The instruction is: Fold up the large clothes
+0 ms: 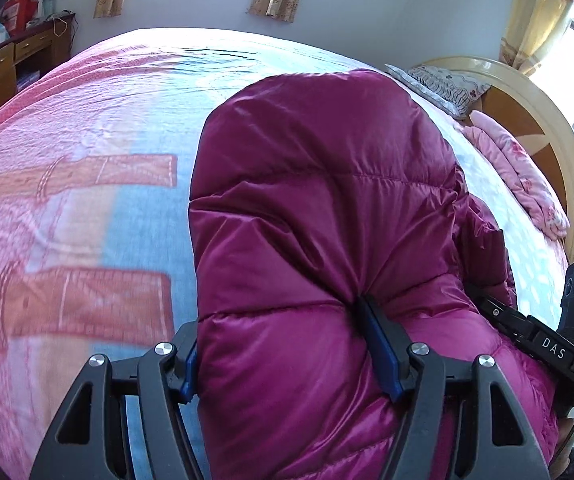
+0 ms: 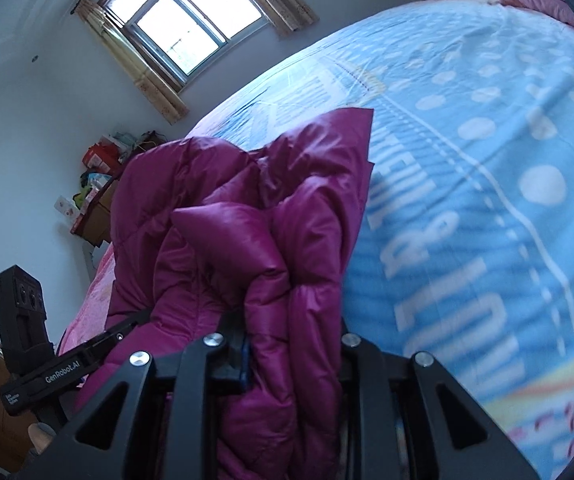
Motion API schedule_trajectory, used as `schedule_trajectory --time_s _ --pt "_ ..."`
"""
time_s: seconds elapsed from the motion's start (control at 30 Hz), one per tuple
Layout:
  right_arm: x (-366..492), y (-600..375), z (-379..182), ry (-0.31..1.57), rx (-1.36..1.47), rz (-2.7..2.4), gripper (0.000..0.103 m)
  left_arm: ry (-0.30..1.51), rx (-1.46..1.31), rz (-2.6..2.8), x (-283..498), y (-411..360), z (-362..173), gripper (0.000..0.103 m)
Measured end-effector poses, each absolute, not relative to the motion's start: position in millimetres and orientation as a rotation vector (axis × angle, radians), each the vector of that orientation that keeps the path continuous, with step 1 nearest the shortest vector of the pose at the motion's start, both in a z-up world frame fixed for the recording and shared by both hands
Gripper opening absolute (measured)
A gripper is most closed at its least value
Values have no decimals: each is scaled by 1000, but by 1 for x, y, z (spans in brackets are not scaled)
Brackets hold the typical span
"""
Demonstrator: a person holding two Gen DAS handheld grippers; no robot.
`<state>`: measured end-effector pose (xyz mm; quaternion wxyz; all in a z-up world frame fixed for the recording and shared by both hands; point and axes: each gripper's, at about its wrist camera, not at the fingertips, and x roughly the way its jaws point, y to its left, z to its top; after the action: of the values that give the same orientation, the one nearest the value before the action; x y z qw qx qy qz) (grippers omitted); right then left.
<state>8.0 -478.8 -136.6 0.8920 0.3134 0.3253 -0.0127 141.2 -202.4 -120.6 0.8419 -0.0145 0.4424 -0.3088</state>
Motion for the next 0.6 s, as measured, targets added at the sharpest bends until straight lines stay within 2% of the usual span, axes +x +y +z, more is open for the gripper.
schedule_trajectory --time_s 0.5,0.6 --pt "10 -462 -128 733 605 -39 25 953 -5 -673 103 -173 -122 66" --pt "21 -455 -123 757 572 -53 25 957 5 -677 98 -170 -120 63"
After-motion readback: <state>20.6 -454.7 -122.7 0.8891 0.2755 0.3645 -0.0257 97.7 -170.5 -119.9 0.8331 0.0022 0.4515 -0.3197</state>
